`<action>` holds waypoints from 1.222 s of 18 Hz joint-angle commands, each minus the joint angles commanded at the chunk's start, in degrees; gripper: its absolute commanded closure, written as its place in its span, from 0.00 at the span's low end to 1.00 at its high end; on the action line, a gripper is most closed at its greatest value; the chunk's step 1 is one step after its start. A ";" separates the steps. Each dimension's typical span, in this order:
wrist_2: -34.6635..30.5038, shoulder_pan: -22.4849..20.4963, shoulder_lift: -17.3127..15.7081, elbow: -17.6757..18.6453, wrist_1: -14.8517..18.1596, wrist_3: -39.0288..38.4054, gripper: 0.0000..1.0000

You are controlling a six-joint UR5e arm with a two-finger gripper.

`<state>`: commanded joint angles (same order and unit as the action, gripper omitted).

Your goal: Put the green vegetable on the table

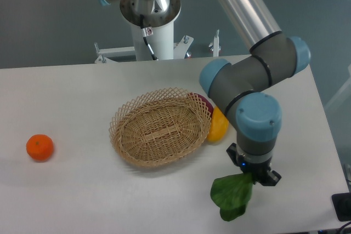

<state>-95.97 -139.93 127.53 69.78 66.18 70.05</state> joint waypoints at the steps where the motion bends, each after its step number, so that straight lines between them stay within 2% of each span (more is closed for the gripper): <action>1: -0.09 0.44 -0.17 1.31 -0.44 -0.35 0.67; 4: 0.26 0.88 -1.49 5.53 -3.24 -0.44 0.67; 9: 0.08 2.90 -2.02 9.49 -8.34 -3.43 0.67; 13: 0.35 3.52 -1.93 9.67 -8.79 -3.52 0.66; 18: 0.61 3.61 -1.32 9.67 -8.97 -3.61 0.57; 20: 0.70 3.61 -1.23 9.67 -8.97 -3.61 0.49; 22: 0.70 3.70 -0.79 9.59 -8.97 -3.61 0.25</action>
<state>-95.27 -136.23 126.74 79.37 57.22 66.45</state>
